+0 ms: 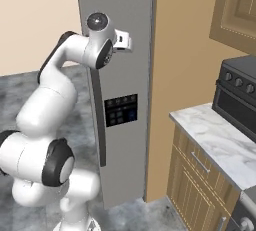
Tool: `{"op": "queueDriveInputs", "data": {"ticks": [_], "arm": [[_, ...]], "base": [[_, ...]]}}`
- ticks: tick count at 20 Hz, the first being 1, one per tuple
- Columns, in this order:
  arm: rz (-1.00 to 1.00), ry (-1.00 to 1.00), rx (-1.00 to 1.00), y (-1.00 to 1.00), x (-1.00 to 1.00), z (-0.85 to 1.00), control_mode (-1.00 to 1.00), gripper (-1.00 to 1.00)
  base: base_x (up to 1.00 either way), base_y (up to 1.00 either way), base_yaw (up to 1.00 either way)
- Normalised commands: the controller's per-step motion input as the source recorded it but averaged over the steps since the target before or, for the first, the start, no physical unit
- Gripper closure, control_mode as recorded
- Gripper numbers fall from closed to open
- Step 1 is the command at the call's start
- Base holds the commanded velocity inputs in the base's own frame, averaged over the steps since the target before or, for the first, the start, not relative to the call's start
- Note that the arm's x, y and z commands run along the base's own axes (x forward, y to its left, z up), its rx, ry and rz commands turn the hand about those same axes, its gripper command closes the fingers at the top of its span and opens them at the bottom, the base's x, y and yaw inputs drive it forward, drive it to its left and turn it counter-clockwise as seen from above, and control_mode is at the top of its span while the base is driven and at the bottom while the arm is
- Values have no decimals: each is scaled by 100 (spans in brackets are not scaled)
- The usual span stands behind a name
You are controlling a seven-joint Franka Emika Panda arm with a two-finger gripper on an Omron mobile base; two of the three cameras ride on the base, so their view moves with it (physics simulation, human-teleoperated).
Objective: Take the tangerine and mango from the second highest rack and move them to the highest rack where the mango and broccoli are located, to maximize freezer space. Close the freezer door after rearranging.
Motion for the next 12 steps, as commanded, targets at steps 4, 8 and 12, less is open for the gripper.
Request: {"op": "queueDriveInputs", "data": {"ticks": [4, 8, 12], "arm": [[-2, 0, 0, 0, 97, -26, -100, 100], [-5, 0, 0, 1, 100, -36, -100, 100], [-3, 0, 0, 0, 100, -32, -100, 100]], "base": [[0, 0, 0], [0, 0, 0], [0, 0, 0]]}}
